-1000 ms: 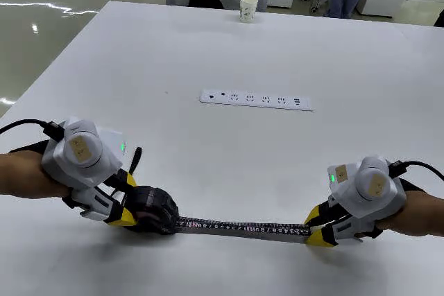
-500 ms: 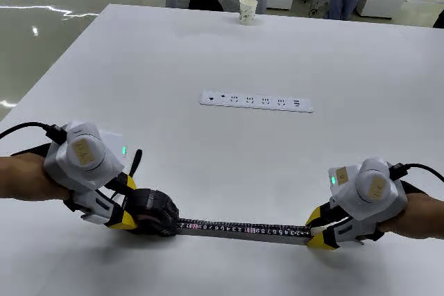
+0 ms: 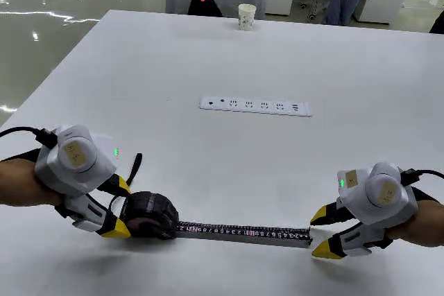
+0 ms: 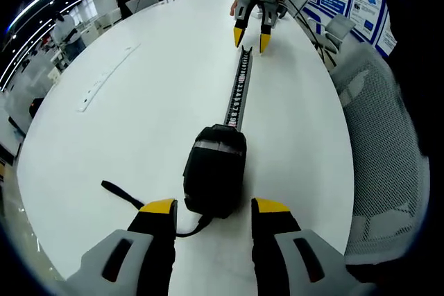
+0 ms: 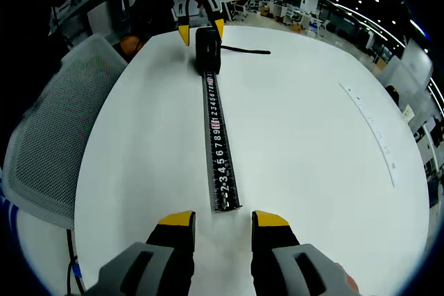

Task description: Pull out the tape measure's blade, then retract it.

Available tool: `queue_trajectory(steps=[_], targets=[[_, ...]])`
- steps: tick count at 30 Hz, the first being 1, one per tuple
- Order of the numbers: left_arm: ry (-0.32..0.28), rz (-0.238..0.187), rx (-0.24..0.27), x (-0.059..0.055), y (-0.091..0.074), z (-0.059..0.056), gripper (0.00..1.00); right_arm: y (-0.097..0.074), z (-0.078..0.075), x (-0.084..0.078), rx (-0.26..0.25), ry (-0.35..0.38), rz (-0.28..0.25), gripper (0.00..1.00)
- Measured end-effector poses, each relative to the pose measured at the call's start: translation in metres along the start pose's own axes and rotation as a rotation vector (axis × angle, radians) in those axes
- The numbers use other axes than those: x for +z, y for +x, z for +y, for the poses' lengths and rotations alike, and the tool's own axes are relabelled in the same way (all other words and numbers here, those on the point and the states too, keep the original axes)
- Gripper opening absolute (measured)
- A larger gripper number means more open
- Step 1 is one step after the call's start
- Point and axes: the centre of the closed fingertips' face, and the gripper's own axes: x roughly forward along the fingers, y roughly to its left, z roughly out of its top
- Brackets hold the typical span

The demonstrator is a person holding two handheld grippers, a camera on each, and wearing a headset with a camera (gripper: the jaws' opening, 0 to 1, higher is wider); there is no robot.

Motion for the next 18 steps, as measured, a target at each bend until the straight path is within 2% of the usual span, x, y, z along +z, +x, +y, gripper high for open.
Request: queue_trajectory(steps=[14,18], targets=[[-0.086,-0.055,0.04,-0.001,-0.013,-0.014,0.49,-0.01,0.013,0.0,-0.042,0.067,-0.04,0.41],[-0.107,-0.073,0.053,-0.002,-0.016,-0.019,0.51,-0.012,0.018,-0.001,-0.068,0.09,-0.052,0.43]])
